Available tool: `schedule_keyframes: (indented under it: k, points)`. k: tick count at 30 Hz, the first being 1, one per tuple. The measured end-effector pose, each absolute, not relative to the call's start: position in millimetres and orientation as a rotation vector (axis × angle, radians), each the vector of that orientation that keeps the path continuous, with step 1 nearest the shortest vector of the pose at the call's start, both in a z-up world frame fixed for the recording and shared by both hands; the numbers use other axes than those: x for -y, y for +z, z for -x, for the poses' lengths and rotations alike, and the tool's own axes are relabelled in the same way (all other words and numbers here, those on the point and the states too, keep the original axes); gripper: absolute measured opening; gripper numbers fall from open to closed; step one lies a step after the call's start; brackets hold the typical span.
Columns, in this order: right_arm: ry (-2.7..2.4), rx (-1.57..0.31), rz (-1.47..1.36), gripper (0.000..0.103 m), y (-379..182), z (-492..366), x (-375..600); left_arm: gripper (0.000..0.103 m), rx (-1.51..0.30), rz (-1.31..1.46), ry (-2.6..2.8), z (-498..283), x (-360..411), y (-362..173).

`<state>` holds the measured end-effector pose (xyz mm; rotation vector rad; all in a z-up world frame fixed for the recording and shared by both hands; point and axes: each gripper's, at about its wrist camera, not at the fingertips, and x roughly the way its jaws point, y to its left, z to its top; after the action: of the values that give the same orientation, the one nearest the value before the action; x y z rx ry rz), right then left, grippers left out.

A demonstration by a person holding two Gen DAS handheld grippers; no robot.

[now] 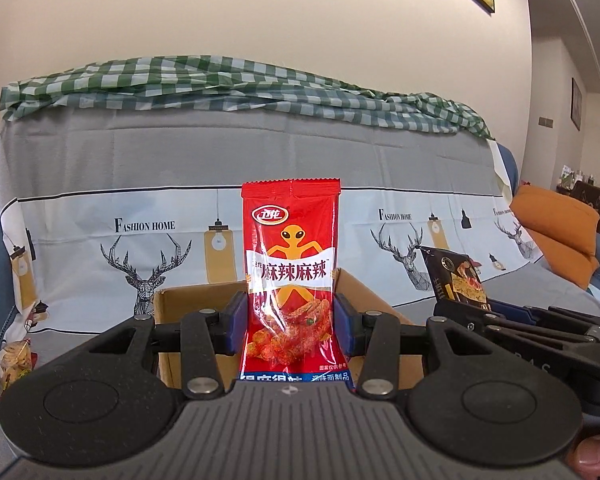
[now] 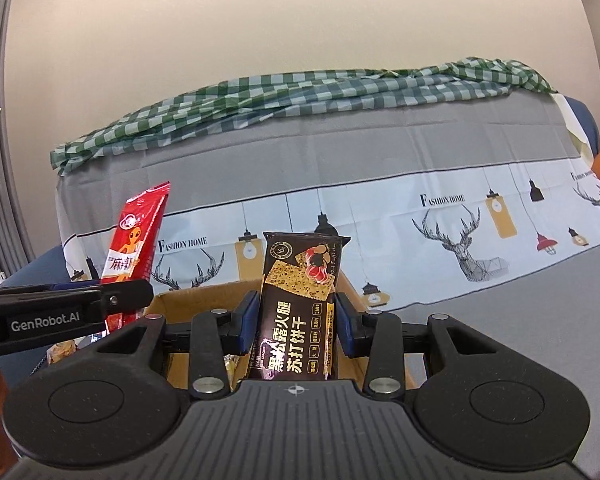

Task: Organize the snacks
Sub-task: 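Carry both packs over the box and open both grippers, then move right gripper to the silver stick pack while left gripper approaches the clear cookie bag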

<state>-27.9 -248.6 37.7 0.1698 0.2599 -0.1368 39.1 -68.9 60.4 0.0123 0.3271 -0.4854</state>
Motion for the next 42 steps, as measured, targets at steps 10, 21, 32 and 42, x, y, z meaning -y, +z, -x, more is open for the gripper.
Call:
schedule_keyframes:
  k: [10, 21, 32, 42]
  points:
    - [-0.144, -0.246, -0.14, 0.07, 40.0, 28.2, 238.9, 0.066, -0.336, 0.025, -0.505, -40.2, 63.5, 62.6]
    - [-0.155, -0.259, -0.167, 0.07, 38.1, 23.0, 222.1, 0.037, -0.275, 0.014, -0.464, -32.7, 42.0, 60.9]
    - [-0.091, -0.234, -0.202, 0.034, 36.7, 19.9, 154.9, 0.024, -0.424, 0.127, -0.262, -48.6, -49.3, 59.3]
    - [0.095, -0.262, -0.19, 0.031, 26.1, 2.5, 76.6, 0.023, -0.475, 0.295, -0.049, -62.8, -150.9, 55.5]
